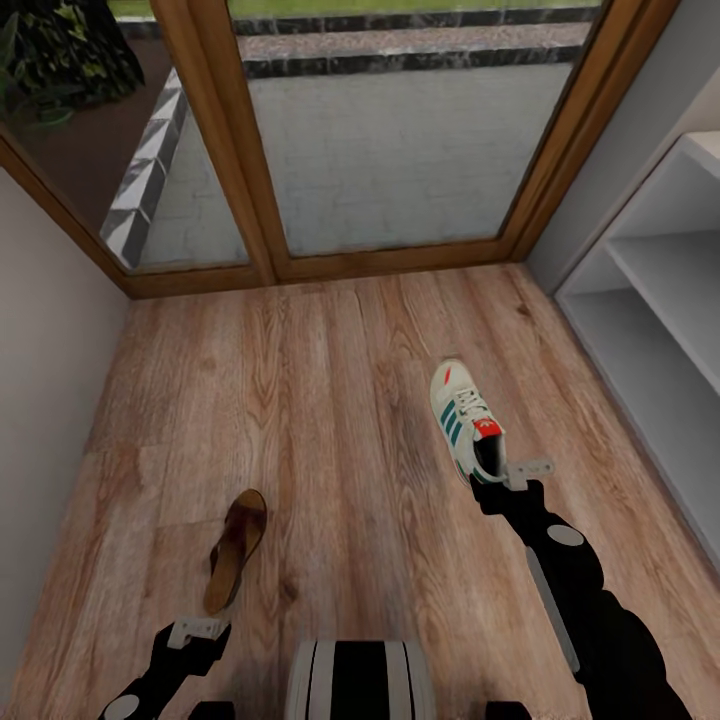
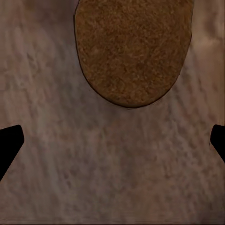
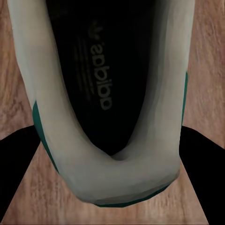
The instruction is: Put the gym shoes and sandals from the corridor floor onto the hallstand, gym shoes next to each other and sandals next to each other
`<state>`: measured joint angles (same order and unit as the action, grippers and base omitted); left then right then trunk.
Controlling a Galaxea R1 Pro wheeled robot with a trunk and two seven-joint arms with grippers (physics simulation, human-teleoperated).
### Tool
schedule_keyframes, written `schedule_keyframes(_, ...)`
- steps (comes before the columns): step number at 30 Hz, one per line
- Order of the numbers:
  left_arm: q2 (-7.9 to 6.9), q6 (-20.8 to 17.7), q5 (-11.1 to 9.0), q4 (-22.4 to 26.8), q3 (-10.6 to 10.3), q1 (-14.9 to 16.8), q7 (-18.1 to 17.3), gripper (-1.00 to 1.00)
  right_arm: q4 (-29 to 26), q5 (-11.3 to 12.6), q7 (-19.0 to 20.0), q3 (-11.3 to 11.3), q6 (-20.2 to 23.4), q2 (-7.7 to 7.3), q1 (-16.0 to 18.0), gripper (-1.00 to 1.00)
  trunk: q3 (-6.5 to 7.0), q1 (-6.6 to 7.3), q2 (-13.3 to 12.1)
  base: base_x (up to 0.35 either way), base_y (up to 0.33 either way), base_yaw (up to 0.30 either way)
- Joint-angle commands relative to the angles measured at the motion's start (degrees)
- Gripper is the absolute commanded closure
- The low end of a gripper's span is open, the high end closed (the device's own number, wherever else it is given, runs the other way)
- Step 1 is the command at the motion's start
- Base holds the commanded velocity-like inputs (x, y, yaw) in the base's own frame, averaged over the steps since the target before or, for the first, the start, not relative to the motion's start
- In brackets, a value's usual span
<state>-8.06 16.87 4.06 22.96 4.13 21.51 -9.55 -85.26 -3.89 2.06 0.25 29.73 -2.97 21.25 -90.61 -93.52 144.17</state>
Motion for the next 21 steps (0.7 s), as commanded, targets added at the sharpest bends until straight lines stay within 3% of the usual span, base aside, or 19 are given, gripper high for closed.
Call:
schedule_keyframes(1,0.04,0.18,0.42,-0.04,0.44,0.01,-0.38,-1.00,-0.08,-0.42,0.22,0.02,0.33,-0.02,0.02,1.00,-0.35,-0.01,0.03,0.000,0.000,0.000)
schedule_keyframes(13,0.00,0.52,0.53,-0.02,0.11,0.01,-0.44,-1.00,-0.08,-0.42,0.22,0.02,0.33,0.06,0.02,1.00,-0.74,-0.01,0.03,0.011,0.000,0.000)
schedule_keyframes(21,0.05,0.53,0.43,-0.02,0.18,0.02,-0.40,-1.00,-0.08,-0.42,0.22,0.08,0.34,0.06,0.02,1.00,-0.74,-0.01,0.03,0.201,0.000,0.000)
